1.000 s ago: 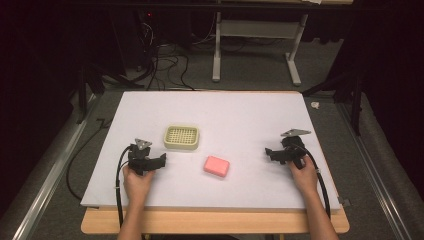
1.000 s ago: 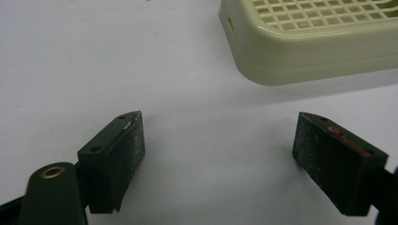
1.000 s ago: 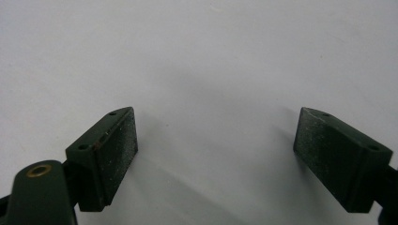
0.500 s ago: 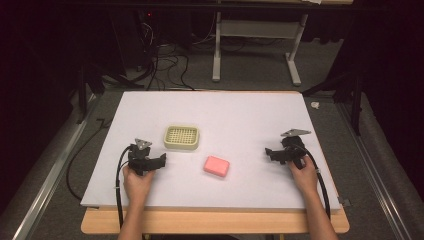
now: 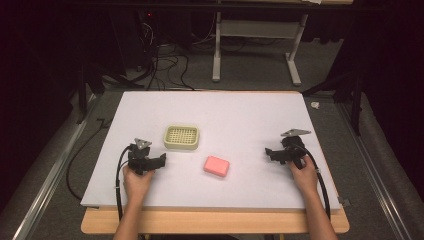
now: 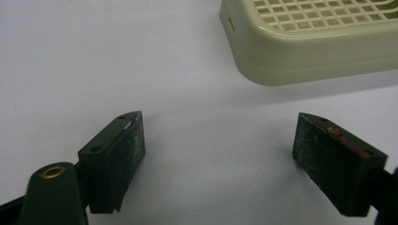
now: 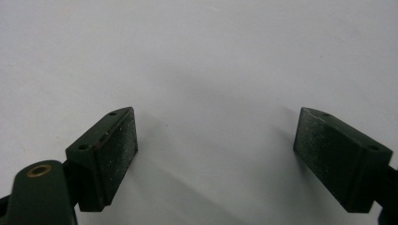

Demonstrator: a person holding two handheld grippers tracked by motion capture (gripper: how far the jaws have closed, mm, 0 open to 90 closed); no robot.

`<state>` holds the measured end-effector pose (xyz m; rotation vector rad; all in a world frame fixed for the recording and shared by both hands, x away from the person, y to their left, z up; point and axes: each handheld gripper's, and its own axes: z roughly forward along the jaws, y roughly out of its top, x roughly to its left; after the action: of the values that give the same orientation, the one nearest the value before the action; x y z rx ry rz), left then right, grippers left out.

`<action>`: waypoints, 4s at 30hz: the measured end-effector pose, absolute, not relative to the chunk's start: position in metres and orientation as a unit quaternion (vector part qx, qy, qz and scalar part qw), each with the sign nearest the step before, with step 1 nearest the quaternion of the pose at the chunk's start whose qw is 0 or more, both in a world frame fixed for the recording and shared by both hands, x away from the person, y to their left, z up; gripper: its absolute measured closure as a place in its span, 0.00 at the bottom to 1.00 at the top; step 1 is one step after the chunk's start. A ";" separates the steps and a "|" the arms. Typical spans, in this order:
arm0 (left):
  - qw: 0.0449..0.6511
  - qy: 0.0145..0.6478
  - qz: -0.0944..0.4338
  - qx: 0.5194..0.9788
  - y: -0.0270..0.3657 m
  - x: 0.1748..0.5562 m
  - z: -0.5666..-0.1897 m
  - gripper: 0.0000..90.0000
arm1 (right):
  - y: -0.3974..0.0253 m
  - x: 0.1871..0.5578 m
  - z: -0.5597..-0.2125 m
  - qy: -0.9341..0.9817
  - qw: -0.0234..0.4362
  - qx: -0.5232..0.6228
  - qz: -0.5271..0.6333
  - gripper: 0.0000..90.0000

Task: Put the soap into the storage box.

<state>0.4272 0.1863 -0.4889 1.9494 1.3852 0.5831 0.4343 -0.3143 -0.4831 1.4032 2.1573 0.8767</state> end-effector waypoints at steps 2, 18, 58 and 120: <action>0.333 0.531 0.222 0.747 0.186 0.427 -0.489 0.20 | -0.314 0.434 -0.483 0.776 0.210 0.504 0.315 0.16; 0.323 0.532 0.224 0.750 0.184 0.430 -0.486 0.17 | -0.314 0.434 -0.483 0.776 0.210 0.504 0.315 0.16; 0.388 0.488 0.204 0.755 0.165 0.404 -0.452 0.16 | -0.314 0.434 -0.483 0.776 0.210 0.504 0.315 0.16; 0.415 0.409 0.132 0.802 0.037 0.382 -0.456 0.10 | -0.314 0.434 -0.483 0.776 0.210 0.504 0.315 0.16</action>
<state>0.3818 0.0366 -0.4562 2.0151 1.0277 0.3316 0.4343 -0.3144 -0.4831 1.4025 2.1576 0.8768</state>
